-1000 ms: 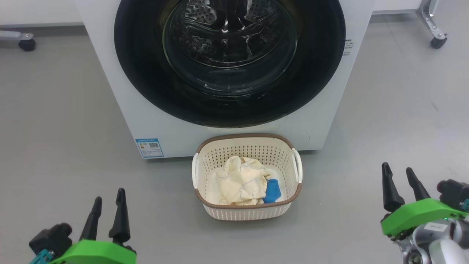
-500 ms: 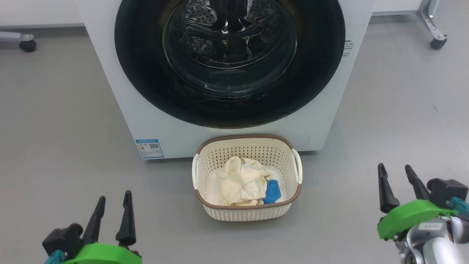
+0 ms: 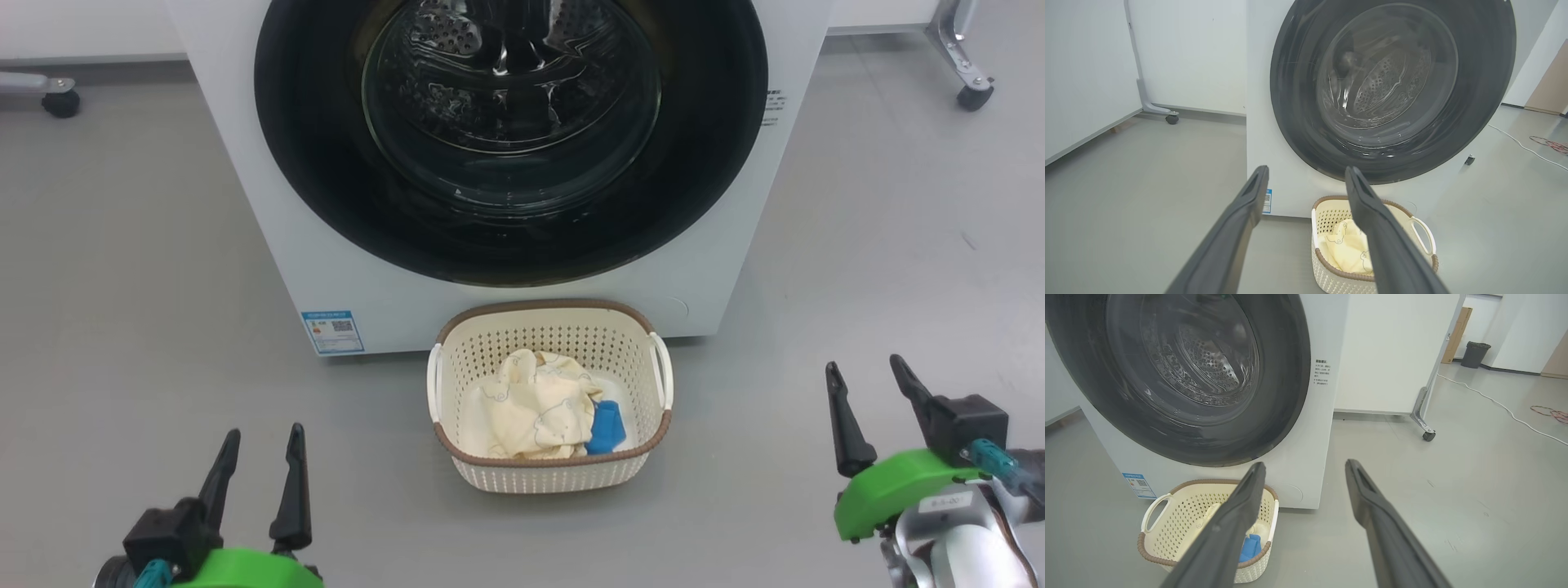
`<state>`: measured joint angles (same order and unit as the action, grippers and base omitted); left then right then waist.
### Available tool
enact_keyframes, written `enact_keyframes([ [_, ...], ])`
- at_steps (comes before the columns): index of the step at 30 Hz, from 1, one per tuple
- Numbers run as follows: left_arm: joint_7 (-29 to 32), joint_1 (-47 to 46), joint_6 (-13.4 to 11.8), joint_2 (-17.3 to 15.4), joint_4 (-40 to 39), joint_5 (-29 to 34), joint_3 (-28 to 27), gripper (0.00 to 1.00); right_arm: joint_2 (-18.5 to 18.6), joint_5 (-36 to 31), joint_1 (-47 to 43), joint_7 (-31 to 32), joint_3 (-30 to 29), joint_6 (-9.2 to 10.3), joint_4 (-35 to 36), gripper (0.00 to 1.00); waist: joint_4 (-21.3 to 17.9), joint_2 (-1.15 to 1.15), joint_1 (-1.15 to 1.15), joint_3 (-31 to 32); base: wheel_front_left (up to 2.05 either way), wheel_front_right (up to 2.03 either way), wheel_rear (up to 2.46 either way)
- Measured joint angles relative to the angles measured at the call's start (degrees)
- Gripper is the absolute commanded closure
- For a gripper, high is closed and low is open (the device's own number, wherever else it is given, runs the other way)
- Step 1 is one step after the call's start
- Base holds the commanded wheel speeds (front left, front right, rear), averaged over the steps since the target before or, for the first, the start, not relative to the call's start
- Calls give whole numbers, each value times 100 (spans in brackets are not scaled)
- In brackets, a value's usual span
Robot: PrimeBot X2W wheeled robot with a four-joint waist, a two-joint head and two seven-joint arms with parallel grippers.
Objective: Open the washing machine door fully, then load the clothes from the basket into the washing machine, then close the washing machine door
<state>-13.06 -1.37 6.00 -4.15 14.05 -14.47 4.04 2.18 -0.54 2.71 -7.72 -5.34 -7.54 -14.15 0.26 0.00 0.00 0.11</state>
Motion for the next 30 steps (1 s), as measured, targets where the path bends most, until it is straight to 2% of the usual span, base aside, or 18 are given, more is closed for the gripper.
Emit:
enact_keyframes([
  [8,-130,-3,-56,-7,26,544,32,0,0,-552,7,-115,-13,0,34,0,-1,0,0,23,0,0,0],
  [30,-130,-9,-102,-30,62,590,51,0,0,-547,22,-182,-91,0,55,0,-3,0,0,-40,0,0,0],
])
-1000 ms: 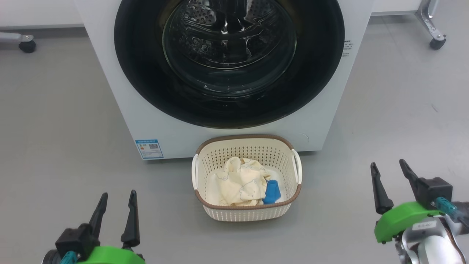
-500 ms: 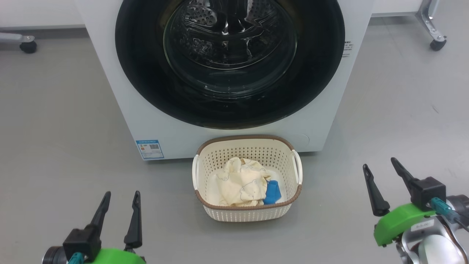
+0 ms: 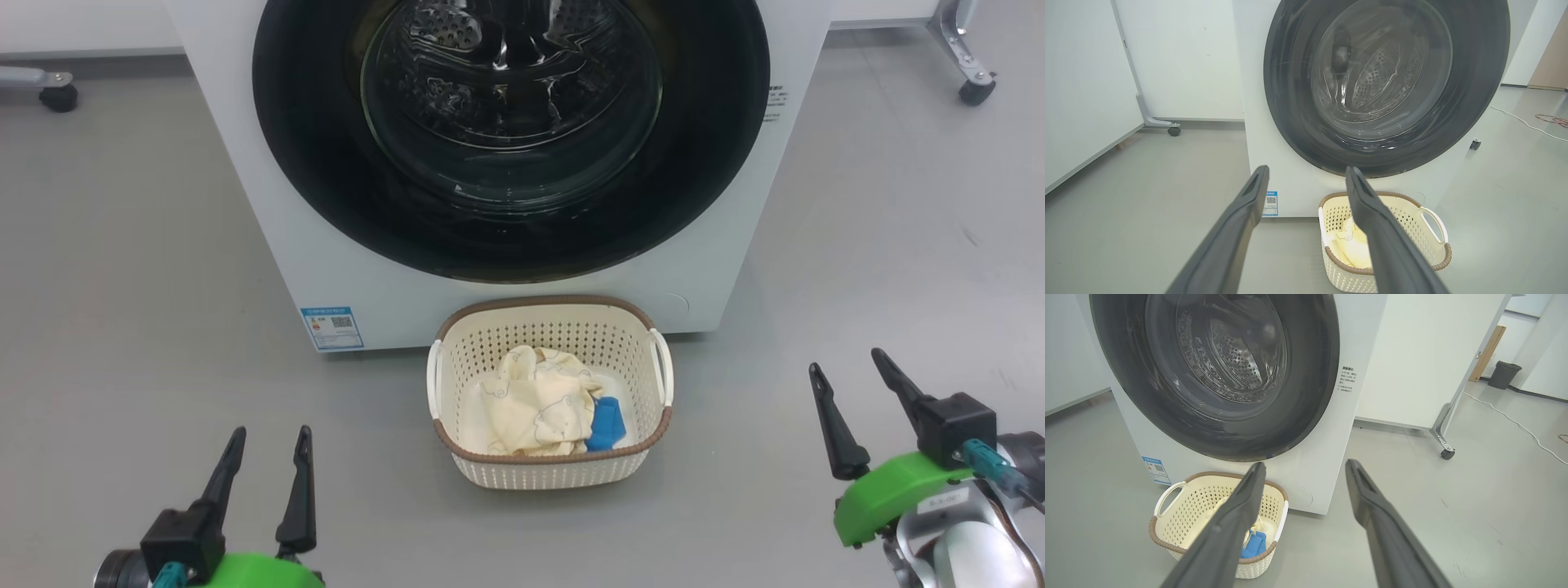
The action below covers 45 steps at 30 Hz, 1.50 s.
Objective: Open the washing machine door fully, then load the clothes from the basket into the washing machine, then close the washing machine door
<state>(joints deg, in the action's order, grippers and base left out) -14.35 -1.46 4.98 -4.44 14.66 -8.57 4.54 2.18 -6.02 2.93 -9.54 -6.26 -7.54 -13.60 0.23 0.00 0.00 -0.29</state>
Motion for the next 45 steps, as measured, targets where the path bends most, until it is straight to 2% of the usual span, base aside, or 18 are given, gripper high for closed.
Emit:
enact_keyframes([
  [14,0,-87,-51,-33,36,1,32,0,0,52,6,-13,-23,0,-2,0,-22,0,0,-15,35,37,-72],
  [45,0,-201,-82,-81,-76,-9,116,0,-26,113,110,-89,-130,0,-34,0,-129,0,0,-157,118,118,-235],
])
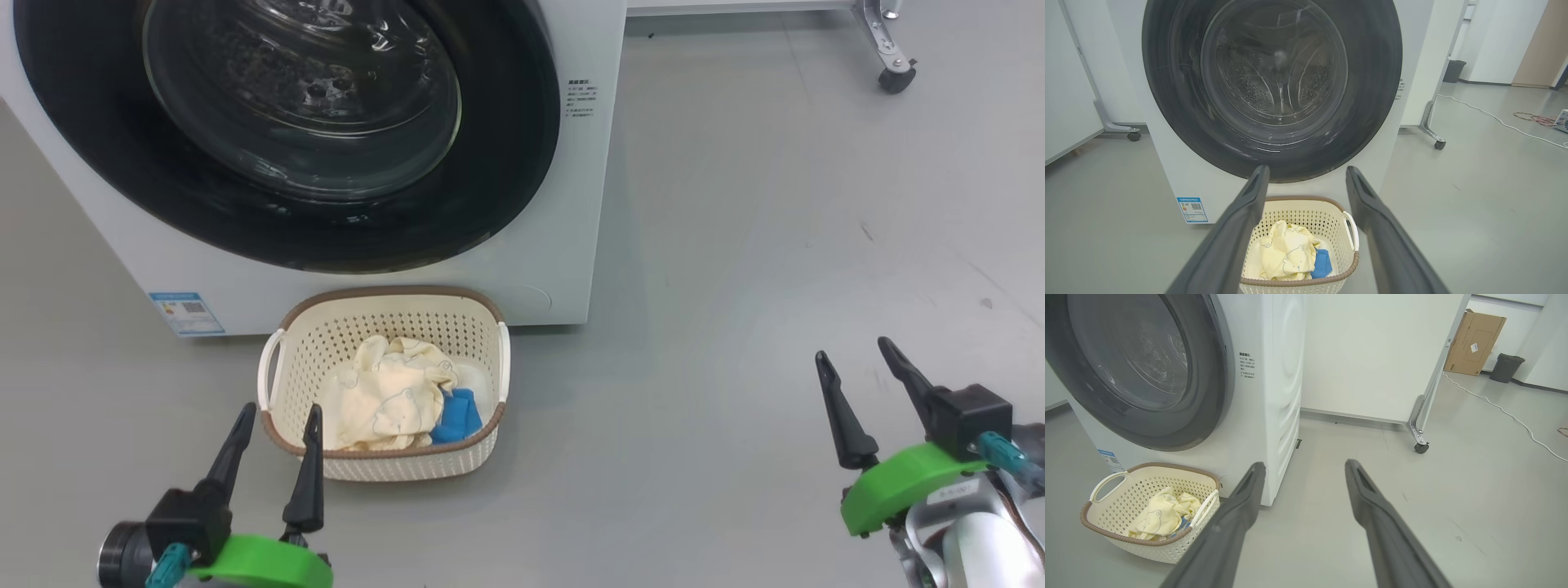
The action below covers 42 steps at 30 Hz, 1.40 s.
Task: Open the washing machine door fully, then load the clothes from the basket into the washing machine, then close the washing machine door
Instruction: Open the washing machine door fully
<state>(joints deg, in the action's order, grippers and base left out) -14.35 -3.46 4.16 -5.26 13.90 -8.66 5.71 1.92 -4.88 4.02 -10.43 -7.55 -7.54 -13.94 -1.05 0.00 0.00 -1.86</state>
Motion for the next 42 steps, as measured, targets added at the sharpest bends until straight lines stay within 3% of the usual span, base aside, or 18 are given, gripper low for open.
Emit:
enact_keyframes([
  [10,0,-2,10,2,-56,2,16,0,29,0,35,0,-29,0,10,0,-22,0,0,-2,49,49,-98],
  [42,0,-52,40,4,74,-10,47,0,29,-26,106,5,-53,0,42,0,39,0,0,-181,0,0,0],
])
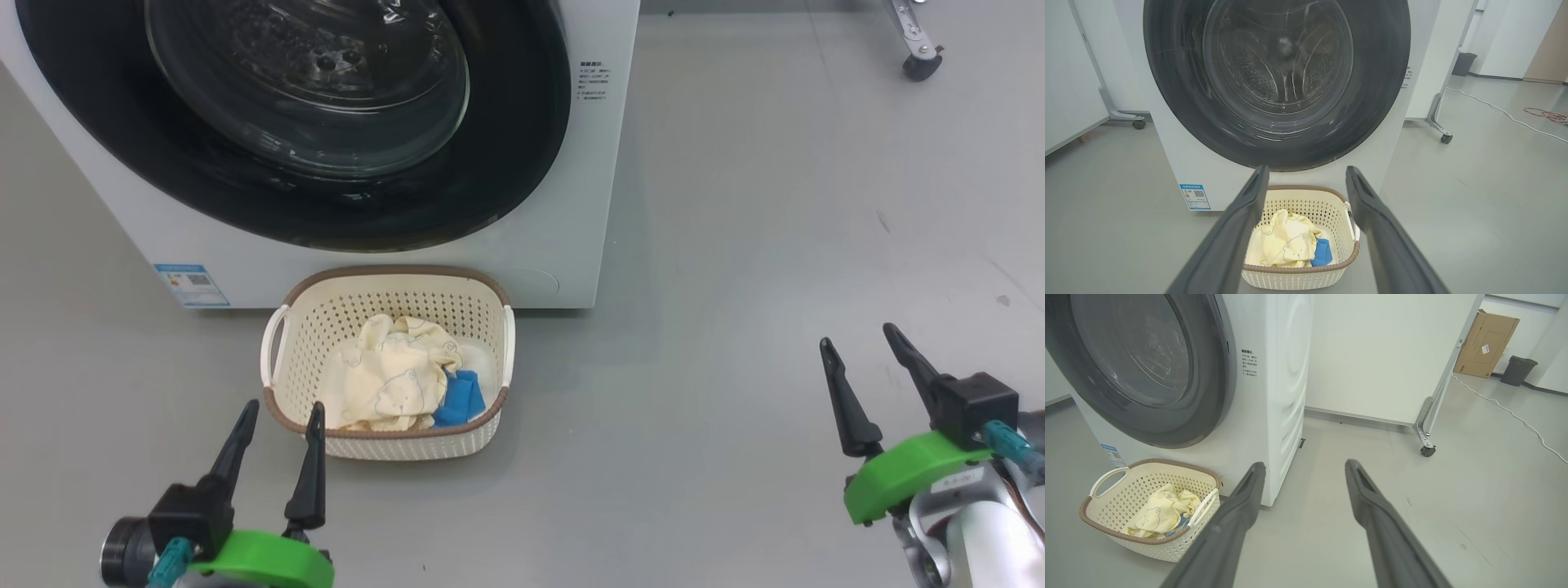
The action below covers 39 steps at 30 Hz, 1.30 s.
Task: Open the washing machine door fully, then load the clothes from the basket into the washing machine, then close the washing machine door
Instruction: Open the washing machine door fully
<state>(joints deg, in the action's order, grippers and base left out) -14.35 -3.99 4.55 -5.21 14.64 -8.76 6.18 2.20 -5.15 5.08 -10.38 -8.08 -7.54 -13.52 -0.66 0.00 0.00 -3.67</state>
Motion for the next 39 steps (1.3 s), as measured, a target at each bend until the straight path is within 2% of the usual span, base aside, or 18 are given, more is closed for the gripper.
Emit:
enact_keyframes([
  [15,0,-211,45,18,-91,1,60,0,-1,109,302,32,-172,0,98,0,183,0,0,-323,0,0,0],
  [18,0,-307,46,36,-124,1,73,0,-1,396,528,40,-274,0,86,0,240,0,0,-459,0,0,0],
  [21,0,-386,52,57,-130,1,107,0,-1,996,854,89,-376,0,-63,0,298,0,0,-612,0,0,0],
  [22,0,-416,52,62,-130,1,114,0,0,1308,999,97,-417,0,-167,5,319,0,0,-665,0,0,0],
  [23,0,-446,53,69,-130,1,122,0,1,1741,1155,141,-445,0,-292,35,339,0,-1,-714,0,0,0],
  [24,0,-473,54,76,-130,1,127,0,-1,1984,1313,137,-470,0,-391,52,357,0,-1,-765,0,0,0],
  [25,0,-506,78,81,-130,1,134,0,-1,2125,1463,135,-522,0,-480,59,373,0,-1,-817,0,0,0],
  [26,0,-583,96,91,-130,2,156,0,3,2618,1772,132,-632,0,-693,86,409,0,-1,-917,0,0,0],
  [27,0,-625,97,101,-129,2,165,0,4,2805,1914,131,-662,0,-795,100,429,0,-1,-962,0,0,0],
  [34,0,-901,148,142,-131,12,234,0,12,4745,2872,442,-714,0,-1421,100,563,0,-1,-1274,0,0,0],
  [39,0,-1057,153,148,-132,16,285,0,35,6442,3581,1245,-759,0,-1784,100,653,0,-1,-1475,0,0,0],
])
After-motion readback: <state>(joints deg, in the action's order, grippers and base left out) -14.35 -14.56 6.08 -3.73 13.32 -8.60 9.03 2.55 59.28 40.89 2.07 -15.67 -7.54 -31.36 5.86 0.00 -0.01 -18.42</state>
